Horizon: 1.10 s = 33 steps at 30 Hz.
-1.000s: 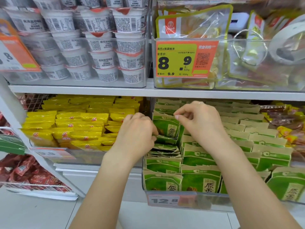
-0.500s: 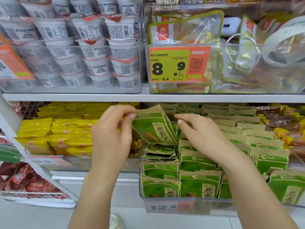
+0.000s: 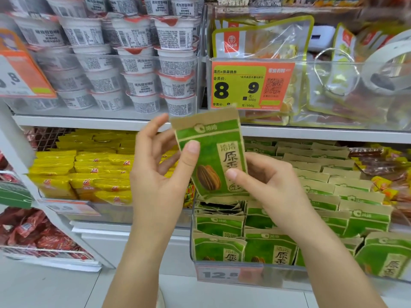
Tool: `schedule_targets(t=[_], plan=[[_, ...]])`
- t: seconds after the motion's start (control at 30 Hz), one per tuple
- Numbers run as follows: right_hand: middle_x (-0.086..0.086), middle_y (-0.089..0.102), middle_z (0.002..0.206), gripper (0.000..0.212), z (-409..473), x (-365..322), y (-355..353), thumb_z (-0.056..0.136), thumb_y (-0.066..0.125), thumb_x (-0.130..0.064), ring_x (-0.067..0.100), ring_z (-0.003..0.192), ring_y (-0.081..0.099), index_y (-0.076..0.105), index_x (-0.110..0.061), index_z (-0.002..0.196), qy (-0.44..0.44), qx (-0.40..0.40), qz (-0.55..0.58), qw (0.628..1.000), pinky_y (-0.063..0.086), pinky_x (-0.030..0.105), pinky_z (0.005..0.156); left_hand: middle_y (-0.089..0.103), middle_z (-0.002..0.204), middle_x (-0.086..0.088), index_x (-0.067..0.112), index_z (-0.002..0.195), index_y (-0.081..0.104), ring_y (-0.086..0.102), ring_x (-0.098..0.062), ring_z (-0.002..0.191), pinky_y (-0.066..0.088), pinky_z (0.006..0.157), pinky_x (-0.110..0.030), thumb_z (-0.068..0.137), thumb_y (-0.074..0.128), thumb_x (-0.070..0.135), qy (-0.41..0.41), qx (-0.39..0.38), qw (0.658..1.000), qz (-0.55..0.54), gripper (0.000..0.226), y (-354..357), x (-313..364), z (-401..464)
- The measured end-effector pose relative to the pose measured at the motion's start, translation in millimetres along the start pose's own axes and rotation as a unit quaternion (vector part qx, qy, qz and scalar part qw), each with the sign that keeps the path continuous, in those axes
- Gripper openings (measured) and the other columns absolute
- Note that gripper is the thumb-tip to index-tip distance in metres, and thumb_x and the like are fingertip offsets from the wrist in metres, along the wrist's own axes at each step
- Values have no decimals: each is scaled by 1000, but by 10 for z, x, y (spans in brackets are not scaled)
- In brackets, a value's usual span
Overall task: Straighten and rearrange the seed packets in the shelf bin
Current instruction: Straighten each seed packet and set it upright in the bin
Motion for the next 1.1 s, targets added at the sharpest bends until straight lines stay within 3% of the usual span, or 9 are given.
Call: schedule_targets(t=[0.1, 0.2, 0.4, 0.6, 0.73, 0.8, 0.93, 1.0, 1.1], plan=[[-13, 74, 99, 30, -15, -24, -8, 77, 63, -34, 5, 94, 69, 70, -24, 104, 8, 13, 61, 998, 54, 18, 77, 74, 108, 10, 22, 115, 62, 68, -9, 104, 54, 85, -23, 78, 67, 40, -86, -133, 987, 4, 41, -54, -126, 34], [-5, 76, 95, 28, -36, -21, -4, 76, 63, -31, 11, 88, 72, 71, -20, 101, 39, 17, 114, 993, 56, 22, 70, 75, 107, 4, 22, 111, 66, 71, -14, 99, 58, 80, -28, 77, 75, 31, -143, -195, 970, -9, 36, -19, -166, -25], [3, 76, 86, 31, -62, -31, -17, 80, 54, -38, 14, 73, 72, 73, -18, 94, 87, 24, 164, 982, 54, 20, 56, 77, 94, -7, 19, 102, 71, 74, -18, 79, 58, 63, -27, 77, 74, 27, -223, -169, 957, -77, 27, 25, -149, -67], [6, 76, 89, 40, -55, 24, -53, 79, 52, -50, 18, 76, 72, 77, -22, 89, 110, 59, 192, 973, 57, 29, 62, 77, 91, -4, 18, 103, 70, 74, -14, 78, 58, 63, -25, 74, 63, 28, -229, -174, 954, -86, 31, 110, -118, -96], [6, 76, 89, 36, -53, -2, -52, 74, 58, -49, 19, 79, 72, 79, -21, 86, 67, 83, 218, 970, 58, 28, 63, 74, 108, 0, 23, 116, 58, 72, -8, 88, 55, 68, -19, 77, 68, 31, -163, -107, 979, -53, 40, 168, -119, -124], [7, 76, 92, 30, -56, -19, -34, 79, 65, -46, 22, 81, 72, 78, -21, 90, 42, 75, 218, 972, 58, 28, 64, 69, 112, 9, 24, 111, 51, 70, -5, 89, 52, 67, -15, 84, 65, 31, -111, -63, 992, -21, 32, 190, -93, -162], [4, 75, 91, 23, -67, -30, 11, 76, 74, -35, 17, 79, 71, 75, -20, 94, 0, 66, 218, 974, 56, 23, 63, 66, 85, 18, 22, 98, 50, 62, 1, 76, 46, 62, -12, 95, 52, 28, -73, -81, 994, 15, 7, 247, -18, -252], [-1, 74, 92, 25, -76, -26, 27, 72, 70, -37, 12, 84, 70, 73, -24, 92, -13, 68, 207, 976, 55, 22, 66, 63, 74, 19, 16, 95, 50, 57, 5, 66, 44, 58, -10, 89, 58, 40, -97, -107, 989, -21, 26, 260, 18, -269], [-8, 72, 93, 21, -77, -27, 47, 72, 68, -39, 7, 90, 67, 69, -28, 90, -28, 59, 185, 980, 53, 23, 77, 65, 79, 21, 15, 96, 47, 59, 5, 70, 46, 61, -11, 70, 63, 53, -121, -137, 983, -34, 49, 240, 16, -275]])
Point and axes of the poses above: each hand's wrist, its own z-axis towards the middle knuckle, its own y-axis out of the palm, x = y × z, the point moved 3 cm from there along z, towards the middle knuckle
